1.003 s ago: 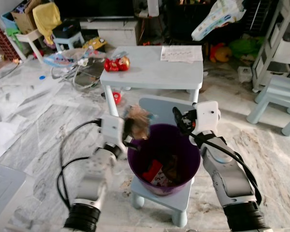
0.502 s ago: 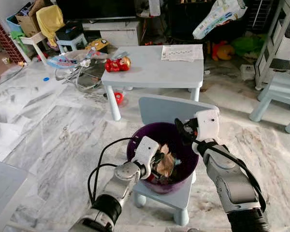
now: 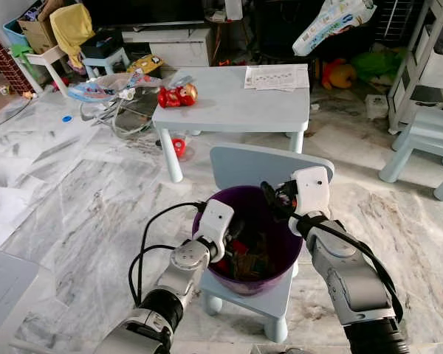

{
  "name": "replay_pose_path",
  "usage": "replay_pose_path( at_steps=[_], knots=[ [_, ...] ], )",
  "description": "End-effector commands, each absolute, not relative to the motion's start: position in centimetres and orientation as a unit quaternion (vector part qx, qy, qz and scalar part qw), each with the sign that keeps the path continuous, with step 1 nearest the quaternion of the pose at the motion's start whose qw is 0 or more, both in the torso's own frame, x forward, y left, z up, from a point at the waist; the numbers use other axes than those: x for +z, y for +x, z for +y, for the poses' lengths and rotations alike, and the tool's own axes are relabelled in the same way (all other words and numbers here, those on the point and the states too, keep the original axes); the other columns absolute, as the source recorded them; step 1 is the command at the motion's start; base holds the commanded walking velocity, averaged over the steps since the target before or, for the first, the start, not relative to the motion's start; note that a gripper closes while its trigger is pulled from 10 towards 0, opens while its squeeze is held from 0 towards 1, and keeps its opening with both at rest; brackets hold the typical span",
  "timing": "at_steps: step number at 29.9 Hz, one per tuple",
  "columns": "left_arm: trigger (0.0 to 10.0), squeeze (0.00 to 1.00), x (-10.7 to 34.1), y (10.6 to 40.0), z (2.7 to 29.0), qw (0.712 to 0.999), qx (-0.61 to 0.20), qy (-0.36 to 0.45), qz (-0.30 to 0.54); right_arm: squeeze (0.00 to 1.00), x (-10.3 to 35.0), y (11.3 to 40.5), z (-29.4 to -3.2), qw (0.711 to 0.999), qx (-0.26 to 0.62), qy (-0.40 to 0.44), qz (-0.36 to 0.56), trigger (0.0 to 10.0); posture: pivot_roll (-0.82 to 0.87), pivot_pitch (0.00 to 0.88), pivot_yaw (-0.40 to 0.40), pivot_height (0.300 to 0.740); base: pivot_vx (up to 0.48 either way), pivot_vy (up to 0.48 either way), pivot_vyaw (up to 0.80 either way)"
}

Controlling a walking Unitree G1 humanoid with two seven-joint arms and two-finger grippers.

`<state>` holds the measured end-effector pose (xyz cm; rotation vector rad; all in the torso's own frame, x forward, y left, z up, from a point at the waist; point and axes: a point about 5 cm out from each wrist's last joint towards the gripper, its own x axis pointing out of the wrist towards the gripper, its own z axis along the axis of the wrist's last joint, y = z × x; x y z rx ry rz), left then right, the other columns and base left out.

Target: Picking trash to rubbish bin

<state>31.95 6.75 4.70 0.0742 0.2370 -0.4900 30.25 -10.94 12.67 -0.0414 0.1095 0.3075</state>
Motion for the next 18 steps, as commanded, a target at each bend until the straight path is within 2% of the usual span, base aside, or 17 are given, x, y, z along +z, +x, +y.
replay_pose_path(
  at_steps=[1, 5, 6, 7, 8, 10, 18],
  knots=[
    [10.0, 1.0, 6.6, 33.1, 8.9, 0.981, -0.18, 0.042, 0.054, 0.0, 13.0, 30.3, -10.1, 0.984, 0.172, -0.021, 0.049, 10.0, -0.11, 0.086, 0.092, 0.74, 0.0, 0.0, 0.0],
    [10.0, 1.0, 7.7, 33.4, 10.5, 0.989, -0.141, 0.051, 0.011, 0.0, 13.3, 30.4, -9.8, 0.983, 0.178, -0.017, 0.04, 10.0, -0.1, 0.084, 0.091, 0.74, 0.0, 0.0, 0.0],
    [10.0, 1.0, 8.6, 33.5, 12.1, 0.993, -0.097, 0.059, -0.021, 0.0, 13.6, 30.5, -9.5, 0.982, 0.188, -0.012, 0.03, 10.0, -0.08, 0.078, 0.085, 0.74, 0.0, 0.0, 0.0],
    [10.0, 1.0, 8.6, 33.5, 12.1, 0.993, -0.097, 0.059, -0.021, 0.0, 13.6, 30.5, -9.5, 0.982, 0.188, -0.012, 0.03, 10.0, -0.08, 0.078, 0.085, 0.74, 0.0, 0.0, 0.0],
    [10.0, 1.0, 9.2, 33.4, 13.6, 0.995, -0.06, 0.072, -0.043, 0.0, 13.7, 30.5, -9.3, 0.98, 0.195, -0.009, 0.023, 10.0, -0.08, 0.075, 0.084, 0.74, 0.0, 0.0, 0.0],
    [10.0, 1.0, 9.7, 33.1, 14.7, 0.994, -0.033, 0.086, -0.062, 0.0, 13.9, 30.5, -9.0, 0.979, 0.201, -0.009, 0.019, 10.0, -0.07, 0.073, 0.082, 0.74, 0.0, 0.0, 0.0],
    [10.0, 1.0, 10.2, 30.6, 18.3, 0.99, 0.054, 0.108, -0.077, 0.0, 14.3, 30.7, -8.9, 0.978, 0.209, -0.013, 0.004, 10.0, -0.04, 0.07, 0.07, 0.74, 0.0, 0.0, 0.0]
  ],
)
